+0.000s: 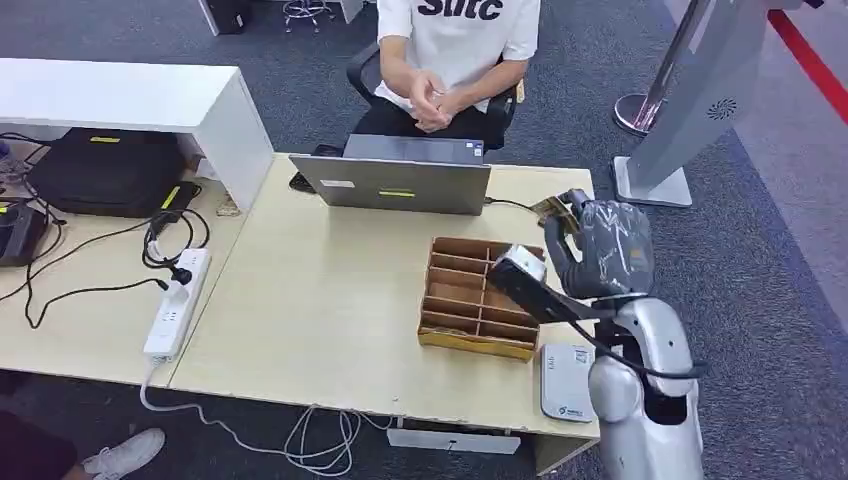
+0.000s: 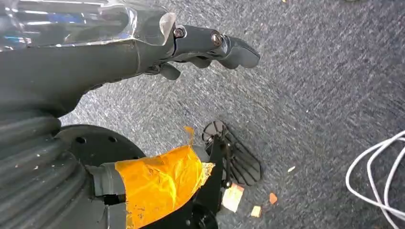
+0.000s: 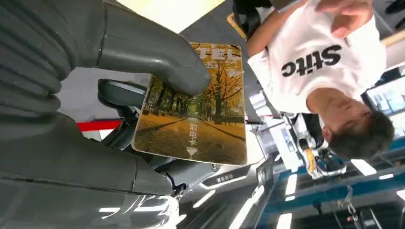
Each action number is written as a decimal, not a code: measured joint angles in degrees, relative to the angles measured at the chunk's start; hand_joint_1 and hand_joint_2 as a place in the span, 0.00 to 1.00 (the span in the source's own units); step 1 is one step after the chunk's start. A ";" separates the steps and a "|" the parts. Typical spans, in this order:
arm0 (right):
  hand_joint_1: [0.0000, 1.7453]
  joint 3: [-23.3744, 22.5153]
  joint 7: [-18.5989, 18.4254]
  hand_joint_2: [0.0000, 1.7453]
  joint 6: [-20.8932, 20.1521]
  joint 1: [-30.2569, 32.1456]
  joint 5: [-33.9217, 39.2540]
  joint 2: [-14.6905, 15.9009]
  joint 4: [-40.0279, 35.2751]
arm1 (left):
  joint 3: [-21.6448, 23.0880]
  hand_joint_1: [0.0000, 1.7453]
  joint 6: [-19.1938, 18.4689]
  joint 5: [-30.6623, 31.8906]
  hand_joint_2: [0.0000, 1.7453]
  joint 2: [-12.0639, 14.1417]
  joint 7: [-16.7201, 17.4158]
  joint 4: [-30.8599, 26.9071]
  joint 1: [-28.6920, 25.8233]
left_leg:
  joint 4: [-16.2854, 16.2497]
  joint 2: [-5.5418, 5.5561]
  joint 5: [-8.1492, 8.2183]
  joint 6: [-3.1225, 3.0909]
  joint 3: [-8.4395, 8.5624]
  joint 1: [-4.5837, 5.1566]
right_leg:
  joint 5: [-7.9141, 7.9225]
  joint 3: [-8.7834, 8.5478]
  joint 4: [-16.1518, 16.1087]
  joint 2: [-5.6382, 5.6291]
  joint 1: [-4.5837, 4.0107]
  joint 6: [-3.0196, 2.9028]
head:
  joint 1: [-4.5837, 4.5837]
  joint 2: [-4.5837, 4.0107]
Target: Pass the card to the sensor for recognition and then transmit it.
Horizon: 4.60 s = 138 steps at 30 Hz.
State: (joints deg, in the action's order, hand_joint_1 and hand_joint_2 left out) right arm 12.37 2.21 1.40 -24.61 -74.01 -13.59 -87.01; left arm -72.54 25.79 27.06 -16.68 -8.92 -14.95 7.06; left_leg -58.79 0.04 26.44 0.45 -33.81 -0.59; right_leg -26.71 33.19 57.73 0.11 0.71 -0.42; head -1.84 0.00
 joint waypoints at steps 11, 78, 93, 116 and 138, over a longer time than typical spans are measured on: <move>1.00 -2.97 -5.23 1.00 -0.35 -15.34 1.01 -1.64 20.97 | 0.26 0.00 -1.42 -0.59 1.00 0.42 -0.52 0.00 -0.04 | -0.01 0.04 -0.01 0.01 0.00 0.00 | 0.02 0.01 0.00 0.02 0.00 -0.02 | -0.02 0.00; 0.00 7.67 12.26 1.00 11.22 23.49 11.40 2.03 -8.16 | 6.36 0.00 -4.70 4.09 1.00 0.02 6.01 0.33 -0.64 | 0.01 0.00 0.07 0.01 -0.08 -0.01 | -0.03 0.08 -0.04 0.01 -0.01 0.01 | -0.04 0.00; 0.00 13.09 3.38 1.00 17.18 23.86 -7.52 3.50 -4.46 | 7.37 0.00 -8.70 5.95 1.00 0.02 6.80 -1.57 -0.87 | 0.01 0.00 0.07 0.01 -0.10 -0.01 | -0.03 0.08 -0.04 0.01 -0.01 0.01 | -0.04 0.00; 0.00 13.82 -7.77 1.00 18.09 22.81 -15.89 5.36 1.37 | 5.57 0.00 -6.82 3.96 1.00 -0.02 3.96 -2.45 -1.16 | 0.01 0.00 0.07 0.01 -0.10 -0.01 | -0.03 0.09 -0.04 0.02 -0.01 0.02 | -0.02 0.00; 0.00 13.44 -9.73 1.00 16.83 22.25 -16.04 8.30 4.45 | -1.22 0.00 -2.15 -1.79 1.00 -0.26 -1.77 -2.36 -1.82 | 0.00 -0.03 0.07 0.01 -0.07 0.00 | -0.03 0.11 -0.04 -0.01 0.00 0.02 | -0.02 0.00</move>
State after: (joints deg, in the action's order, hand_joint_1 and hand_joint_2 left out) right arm 25.81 -7.52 18.23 -2.36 -90.05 -5.29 -82.55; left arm -73.77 23.65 25.27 -16.94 -10.69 -17.31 5.24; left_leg -58.79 0.01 26.51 0.46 -33.88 -0.59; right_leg -26.74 33.30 57.69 0.10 0.71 -0.41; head -1.86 0.00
